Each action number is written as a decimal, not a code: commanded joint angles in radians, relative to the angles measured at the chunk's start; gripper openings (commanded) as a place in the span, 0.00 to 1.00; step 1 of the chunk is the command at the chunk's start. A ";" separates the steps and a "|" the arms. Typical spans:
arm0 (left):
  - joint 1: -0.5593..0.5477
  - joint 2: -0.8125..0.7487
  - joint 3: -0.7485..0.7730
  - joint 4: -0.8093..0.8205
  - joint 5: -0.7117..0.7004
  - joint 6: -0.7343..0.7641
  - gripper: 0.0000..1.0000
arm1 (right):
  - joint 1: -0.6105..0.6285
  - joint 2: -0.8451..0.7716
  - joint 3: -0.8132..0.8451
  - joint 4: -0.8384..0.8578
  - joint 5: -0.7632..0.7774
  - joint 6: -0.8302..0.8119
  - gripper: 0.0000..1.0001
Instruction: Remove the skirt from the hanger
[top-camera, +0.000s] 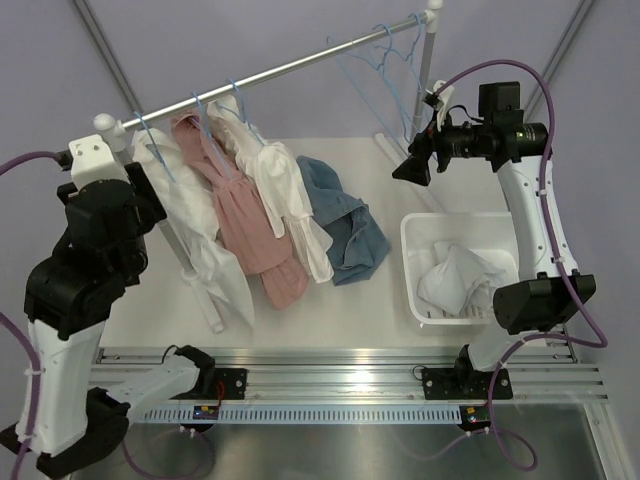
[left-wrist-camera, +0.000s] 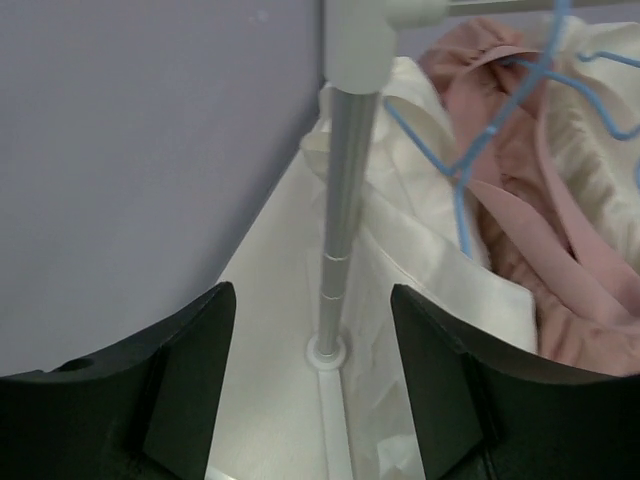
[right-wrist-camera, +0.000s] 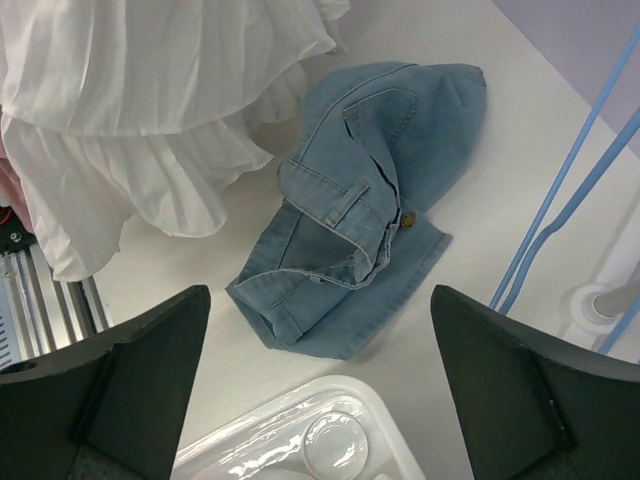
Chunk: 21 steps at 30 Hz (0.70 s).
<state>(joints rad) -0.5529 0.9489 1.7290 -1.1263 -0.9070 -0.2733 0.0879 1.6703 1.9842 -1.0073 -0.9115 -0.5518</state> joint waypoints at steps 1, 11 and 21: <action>0.221 0.076 0.020 0.031 0.247 0.068 0.67 | -0.007 -0.080 -0.011 -0.007 -0.070 -0.033 0.99; 0.551 0.074 -0.215 0.377 0.693 0.163 0.60 | -0.017 -0.162 -0.110 0.016 -0.095 -0.028 0.99; 0.696 0.149 -0.272 0.591 0.721 0.204 0.39 | -0.017 -0.184 -0.156 0.003 -0.148 -0.020 0.99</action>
<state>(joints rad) 0.1135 1.0874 1.4742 -0.7021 -0.2363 -0.0971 0.0757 1.5200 1.8381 -1.0157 -1.0157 -0.5686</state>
